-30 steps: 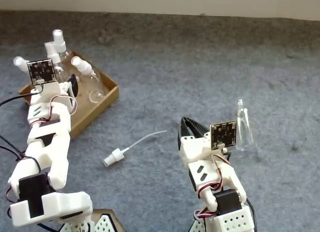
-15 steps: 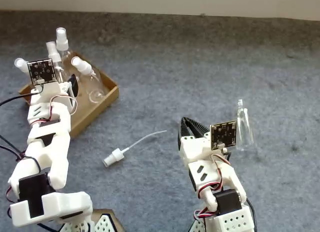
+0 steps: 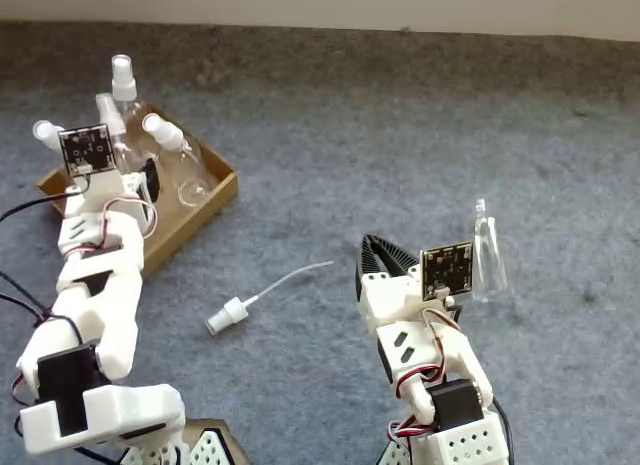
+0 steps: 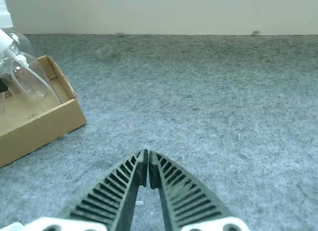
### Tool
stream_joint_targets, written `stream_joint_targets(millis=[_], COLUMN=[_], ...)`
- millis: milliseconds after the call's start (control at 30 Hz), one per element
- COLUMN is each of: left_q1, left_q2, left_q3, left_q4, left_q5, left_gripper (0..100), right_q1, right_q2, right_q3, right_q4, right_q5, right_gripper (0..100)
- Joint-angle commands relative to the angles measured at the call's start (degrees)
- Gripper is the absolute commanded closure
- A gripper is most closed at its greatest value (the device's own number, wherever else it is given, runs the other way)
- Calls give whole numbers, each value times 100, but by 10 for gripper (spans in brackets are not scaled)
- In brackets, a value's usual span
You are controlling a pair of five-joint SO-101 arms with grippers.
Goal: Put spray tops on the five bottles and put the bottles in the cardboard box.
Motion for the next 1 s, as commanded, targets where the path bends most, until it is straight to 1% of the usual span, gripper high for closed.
stream_joint_targets(millis=[0, 333, 467, 667, 867, 967], left_q1=[-84, -75, -57, -48, -31, 171], left_q2=[-558, -1798, -2308, -2976, -3354, -3565], left_q3=[189, 857, 919, 866, 875, 866], left_q4=[-141, -105, -53, 826, 1204, 1468], left_q5=[44, 44, 44, 70, 70, 62], left_gripper=[803, 804, 804, 804, 804, 804], right_q1=[66, 66, 66, 66, 66, 66], right_q2=[-66, -66, -66, -66, -66, -66], right_q3=[866, 866, 866, 866, 857, 857], right_q4=[13, 13, 13, 13, 13, 13], right_q5=[70, 70, 70, 35, 35, 35], right_gripper=[990, 990, 990, 990, 990, 990])
